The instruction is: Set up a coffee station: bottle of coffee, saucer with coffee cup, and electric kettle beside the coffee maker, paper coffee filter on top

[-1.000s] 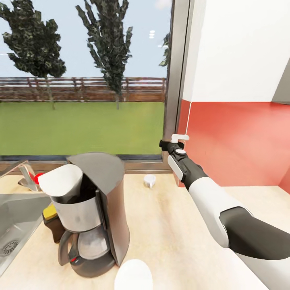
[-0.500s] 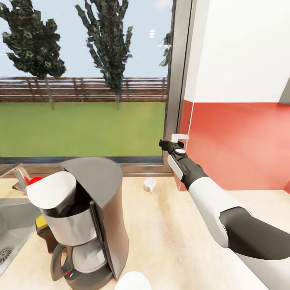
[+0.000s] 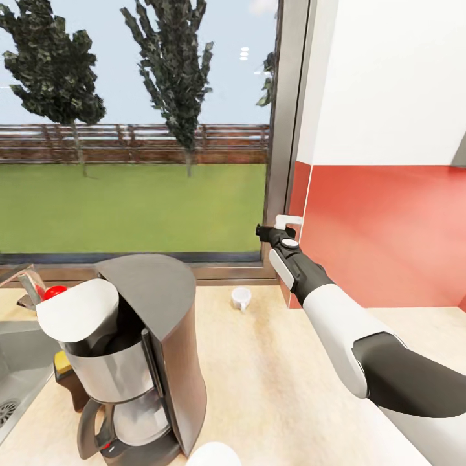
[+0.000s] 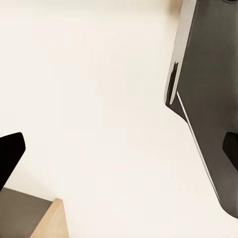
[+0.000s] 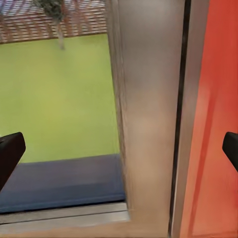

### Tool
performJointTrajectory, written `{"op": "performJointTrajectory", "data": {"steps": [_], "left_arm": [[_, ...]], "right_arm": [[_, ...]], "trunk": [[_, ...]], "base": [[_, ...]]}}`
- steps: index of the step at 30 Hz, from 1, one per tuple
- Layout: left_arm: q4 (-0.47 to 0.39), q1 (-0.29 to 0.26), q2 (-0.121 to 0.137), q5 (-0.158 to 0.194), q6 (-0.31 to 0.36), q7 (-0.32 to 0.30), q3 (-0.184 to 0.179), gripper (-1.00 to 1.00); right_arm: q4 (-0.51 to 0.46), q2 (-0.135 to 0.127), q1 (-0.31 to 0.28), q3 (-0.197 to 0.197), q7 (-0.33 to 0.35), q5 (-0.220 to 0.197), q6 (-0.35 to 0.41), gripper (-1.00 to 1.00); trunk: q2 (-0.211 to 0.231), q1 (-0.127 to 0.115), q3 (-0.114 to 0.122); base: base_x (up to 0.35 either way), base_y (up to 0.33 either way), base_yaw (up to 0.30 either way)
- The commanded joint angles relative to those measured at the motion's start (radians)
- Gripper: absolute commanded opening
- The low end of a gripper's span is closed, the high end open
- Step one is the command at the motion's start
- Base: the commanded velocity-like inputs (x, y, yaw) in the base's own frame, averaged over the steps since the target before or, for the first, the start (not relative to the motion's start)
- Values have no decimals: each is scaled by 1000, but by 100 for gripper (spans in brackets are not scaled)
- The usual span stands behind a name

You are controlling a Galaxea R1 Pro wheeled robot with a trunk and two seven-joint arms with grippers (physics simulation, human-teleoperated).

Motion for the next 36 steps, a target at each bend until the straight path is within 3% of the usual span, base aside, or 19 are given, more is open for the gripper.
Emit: {"op": "performJointTrajectory", "data": {"steps": [1,13,21,28,36], "left_arm": [[0,-1,-1,8,1,2,-9,100],[2,5,-2,7,1,2,-9,100],[2,11,-2,7,2,2,-9,100],[5,15,-3,7,3,2,-9,100],[31,33,-3,7,-2,2,-9,100]], "right_arm": [[-1,-1,-1,7,-9,-8,5,100],[20,-1,-1,7,-7,-6,5,100],[128,0,-1,8,-2,-6,1,100],[235,10,-1,8,92,-6,-6,100],[253,12,-1,8,117,-6,-13,100]], "trunk": [[-2,1,-2],[-2,1,-2],[-2,1,-2],[-2,1,-2],[-2,1,-2]], "base": [[42,0,0],[0,0,0],[0,0,0],[0,0,0],[0,0,0]]}}
